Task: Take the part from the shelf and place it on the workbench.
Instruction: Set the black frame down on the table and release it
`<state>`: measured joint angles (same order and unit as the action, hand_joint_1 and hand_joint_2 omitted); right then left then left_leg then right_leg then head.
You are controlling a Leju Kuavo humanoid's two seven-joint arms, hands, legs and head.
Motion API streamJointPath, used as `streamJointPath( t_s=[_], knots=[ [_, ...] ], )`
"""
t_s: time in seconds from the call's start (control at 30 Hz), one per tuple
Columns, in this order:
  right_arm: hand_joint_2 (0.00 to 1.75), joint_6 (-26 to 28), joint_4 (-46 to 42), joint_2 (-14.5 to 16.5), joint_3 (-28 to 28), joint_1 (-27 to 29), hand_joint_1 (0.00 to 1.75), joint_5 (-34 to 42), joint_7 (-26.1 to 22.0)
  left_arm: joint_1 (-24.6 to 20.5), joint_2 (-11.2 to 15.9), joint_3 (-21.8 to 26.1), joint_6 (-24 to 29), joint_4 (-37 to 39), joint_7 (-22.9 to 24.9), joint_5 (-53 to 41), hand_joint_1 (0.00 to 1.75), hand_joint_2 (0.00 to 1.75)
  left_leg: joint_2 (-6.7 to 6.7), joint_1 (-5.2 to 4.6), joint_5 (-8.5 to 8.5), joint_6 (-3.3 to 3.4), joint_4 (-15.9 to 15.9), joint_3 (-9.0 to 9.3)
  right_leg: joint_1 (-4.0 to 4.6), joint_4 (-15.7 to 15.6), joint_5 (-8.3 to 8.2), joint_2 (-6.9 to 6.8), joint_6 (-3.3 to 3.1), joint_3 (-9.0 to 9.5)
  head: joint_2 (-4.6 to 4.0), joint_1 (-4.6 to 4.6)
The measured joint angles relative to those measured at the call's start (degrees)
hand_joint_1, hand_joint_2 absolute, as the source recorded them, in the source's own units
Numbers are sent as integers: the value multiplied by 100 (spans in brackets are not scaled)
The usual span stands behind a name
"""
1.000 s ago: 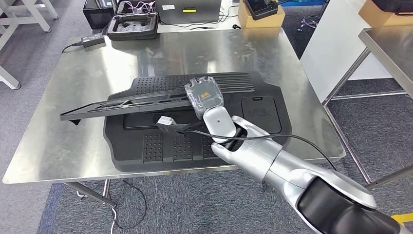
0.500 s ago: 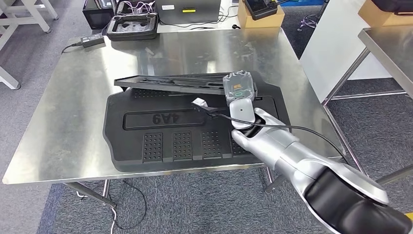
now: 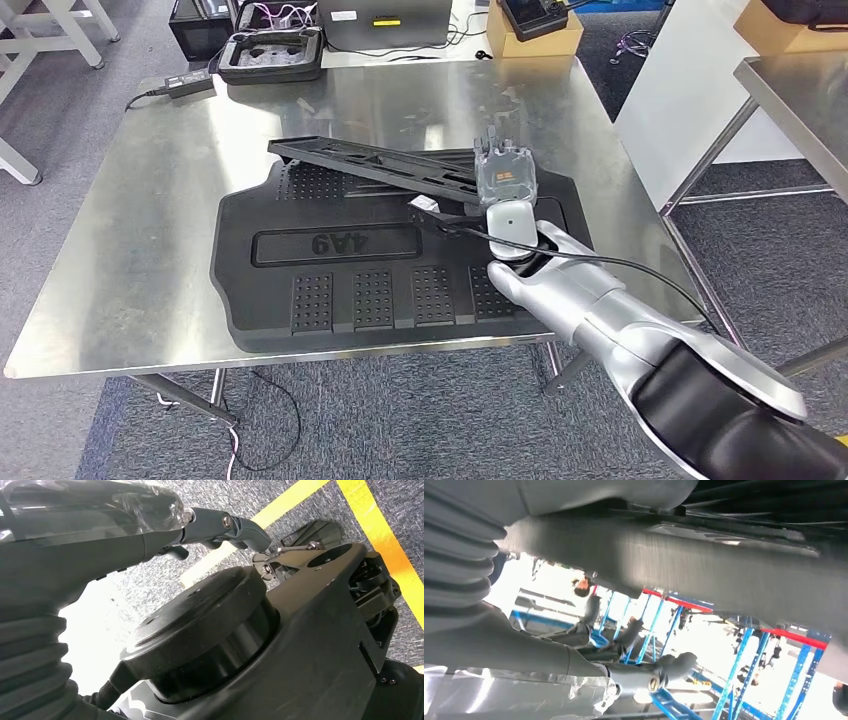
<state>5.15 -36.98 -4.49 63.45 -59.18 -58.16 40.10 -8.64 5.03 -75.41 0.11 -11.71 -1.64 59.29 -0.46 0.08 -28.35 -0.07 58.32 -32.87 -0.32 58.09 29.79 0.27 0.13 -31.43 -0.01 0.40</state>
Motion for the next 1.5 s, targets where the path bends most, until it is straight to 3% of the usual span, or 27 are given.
streamJointPath(
  t_s=[0.5, 0.63, 0.93, 1.23, 1.5],
  knots=[
    [0, 851, -150, 22, -4, 52, 0, 1415, -759, -38, 0, 1, -104, -1, 40, -98, 0, 0, 0, 0, 0, 0, 0, 3, 0, 0, 0, 0, 0, 4, -1, 3],
    [0, 939, -671, -21, -19, 215, 0, 2224, -1070, -26, 0, 15, -111, -1, 10, -38, 0, 175, 8, 0, 0, 0, 0, 8, 0, 0, 0, 4, 0, 5, 1, 0],
    [0, 759, -3389, -731, -26, 1034, 0, 2575, -455, 192, 0, 55, -53, -1, -144, 90, 0, 175, 12, -1, -7, -3, -1, 13, -1, -3, 3, 6, -1, 6, 0, 4],
    [0, 709, -4673, -1172, -44, 1219, 0, 2592, -437, 224, 0, 140, -49, -1, -146, 98, 0, 175, 18, -1, -6, -4, -2, 25, -1, -4, 1, 9, -2, 17, 0, 2],
    [0, 710, -5191, -1364, -61, 1284, 0, 2667, -479, 198, 0, 183, -45, -1, -163, 127, 0, 175, 20, -1, -7, -4, -2, 27, -1, -5, 2, 10, -2, 20, 1, 1]
  ],
)
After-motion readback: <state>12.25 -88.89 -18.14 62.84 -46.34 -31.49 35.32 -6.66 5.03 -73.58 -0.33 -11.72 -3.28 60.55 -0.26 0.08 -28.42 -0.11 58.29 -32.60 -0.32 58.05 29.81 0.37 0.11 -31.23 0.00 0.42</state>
